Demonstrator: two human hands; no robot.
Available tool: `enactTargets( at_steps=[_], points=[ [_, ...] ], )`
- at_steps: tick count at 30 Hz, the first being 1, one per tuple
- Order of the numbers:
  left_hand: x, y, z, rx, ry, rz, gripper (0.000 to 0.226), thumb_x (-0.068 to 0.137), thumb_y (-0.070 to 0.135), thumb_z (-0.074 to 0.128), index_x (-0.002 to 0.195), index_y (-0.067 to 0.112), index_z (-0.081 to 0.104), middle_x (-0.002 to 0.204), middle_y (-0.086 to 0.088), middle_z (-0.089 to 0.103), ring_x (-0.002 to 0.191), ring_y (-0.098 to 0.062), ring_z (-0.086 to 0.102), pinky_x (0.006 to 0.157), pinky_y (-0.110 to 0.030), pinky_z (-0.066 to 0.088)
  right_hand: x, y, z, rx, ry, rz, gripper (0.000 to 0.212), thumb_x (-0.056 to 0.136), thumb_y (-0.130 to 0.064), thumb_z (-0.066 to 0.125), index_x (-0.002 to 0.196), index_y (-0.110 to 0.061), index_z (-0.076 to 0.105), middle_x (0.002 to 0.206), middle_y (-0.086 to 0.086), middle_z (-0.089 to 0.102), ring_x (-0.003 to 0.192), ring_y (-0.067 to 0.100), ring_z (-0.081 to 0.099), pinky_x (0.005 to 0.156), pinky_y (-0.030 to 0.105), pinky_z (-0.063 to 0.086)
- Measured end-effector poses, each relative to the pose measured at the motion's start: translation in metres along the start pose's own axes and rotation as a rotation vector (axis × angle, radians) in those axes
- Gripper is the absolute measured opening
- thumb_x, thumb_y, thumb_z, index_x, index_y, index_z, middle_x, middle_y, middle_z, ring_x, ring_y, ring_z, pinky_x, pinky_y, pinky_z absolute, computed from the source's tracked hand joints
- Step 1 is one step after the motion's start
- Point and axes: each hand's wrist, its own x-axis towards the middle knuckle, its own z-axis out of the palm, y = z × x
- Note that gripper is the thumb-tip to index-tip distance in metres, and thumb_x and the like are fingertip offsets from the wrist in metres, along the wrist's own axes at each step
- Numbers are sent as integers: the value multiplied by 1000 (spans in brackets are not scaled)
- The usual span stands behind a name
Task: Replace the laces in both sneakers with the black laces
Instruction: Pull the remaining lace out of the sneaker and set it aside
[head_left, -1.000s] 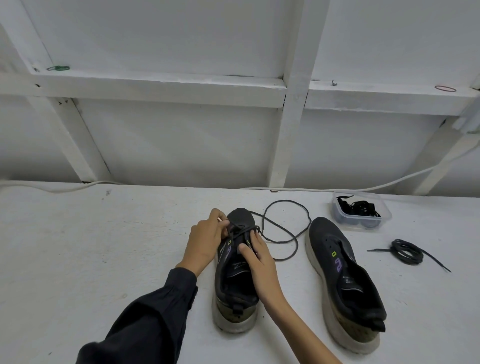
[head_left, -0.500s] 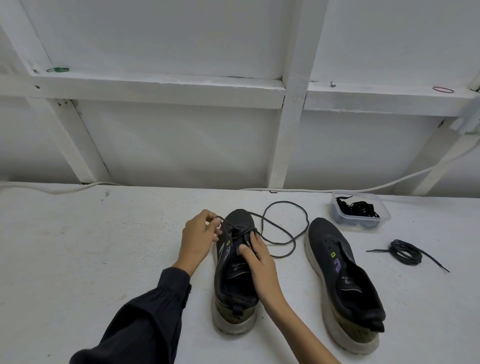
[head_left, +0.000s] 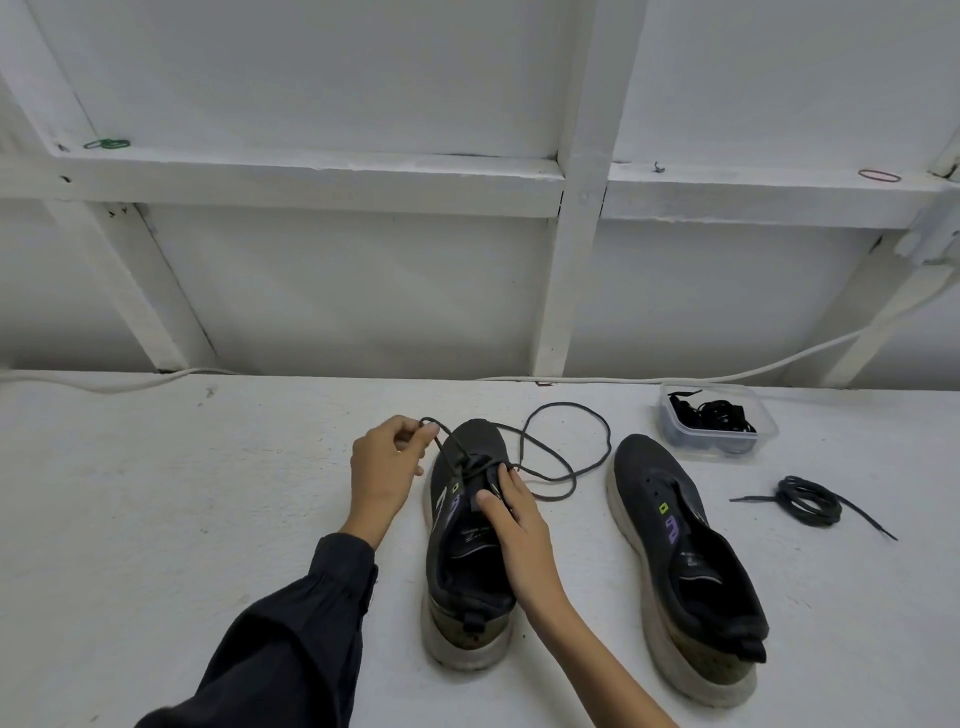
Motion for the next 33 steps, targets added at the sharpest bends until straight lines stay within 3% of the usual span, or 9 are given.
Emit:
enactTargets(
  at_steps=[4, 8, 13, 15, 19, 23, 25, 30, 33],
  points=[
    [-1, -4, 0, 78, -195, -78, 35, 78, 49, 75, 76, 15, 69, 69, 1, 68, 61, -17, 66, 61, -26, 55, 0, 0, 1, -11, 4, -2, 58, 98, -31, 55, 151, -22, 34, 160, -8, 24, 145, 4, 21, 108, 15, 19],
    [-4, -12, 2, 165, -342, -37, 21, 80, 34, 77, 77, 14, 72, 68, 2, 68, 56, -8, 61, 63, -27, 55, -1, -1, 1, -8, 4, 0, 58, 97, -30, 55, 150, -22, 35, 160, -8, 25, 145, 4, 22, 107, 15, 19],
    [7, 3, -10, -113, 123, -9, 17, 91, 26, 66, 86, 9, 67, 70, -2, 64, 59, -13, 63, 58, -23, 55, -1, -1, 0, 18, 4, 8, 59, 97, -31, 57, 151, -22, 35, 159, -9, 28, 144, 5, 24, 113, 21, 22],
    [12, 6, -17, -170, 147, -16, 20, 91, 30, 67, 87, 10, 67, 71, -3, 65, 56, -5, 61, 63, -32, 58, -1, -1, 0, 15, 6, 10, 59, 97, -31, 56, 151, -22, 34, 158, -9, 28, 145, 6, 24, 116, 24, 21],
    [2, 3, -13, -14, -177, -117, 34, 81, 43, 74, 87, 10, 70, 80, -2, 69, 64, -13, 63, 62, -28, 57, -1, -2, 0, -9, 8, 2, 59, 97, -30, 56, 151, -21, 34, 158, -9, 28, 145, 5, 24, 110, 17, 19],
    [-8, -15, 0, 68, -386, -88, 21, 81, 28, 78, 80, 9, 71, 79, -7, 72, 65, -17, 64, 69, -42, 60, -1, -3, 0, -24, 7, -1, 57, 98, -29, 55, 151, -21, 35, 158, -8, 28, 144, 4, 24, 109, 16, 19],
    [-7, -14, 2, 42, -321, -75, 14, 84, 19, 75, 77, 9, 70, 77, -10, 72, 64, -19, 64, 70, -46, 59, -1, -3, 0, -23, 7, -2, 57, 98, -29, 55, 150, -21, 36, 158, -9, 28, 144, 4, 24, 108, 15, 19],
    [4, -5, -6, -132, 123, -86, 13, 92, 22, 66, 87, 10, 66, 72, -3, 66, 48, -6, 62, 71, -44, 59, -2, -2, 0, -1, 5, 3, 58, 97, -29, 56, 150, -23, 36, 157, -10, 29, 143, 3, 26, 107, 16, 21],
    [2, -6, -3, -118, 36, -122, 25, 90, 33, 67, 84, 10, 68, 71, -4, 66, 53, -8, 62, 70, -44, 60, -2, -1, 0, 4, 10, 1, 57, 97, -29, 56, 150, -22, 36, 157, -10, 30, 144, 4, 26, 109, 17, 22]
  ],
)
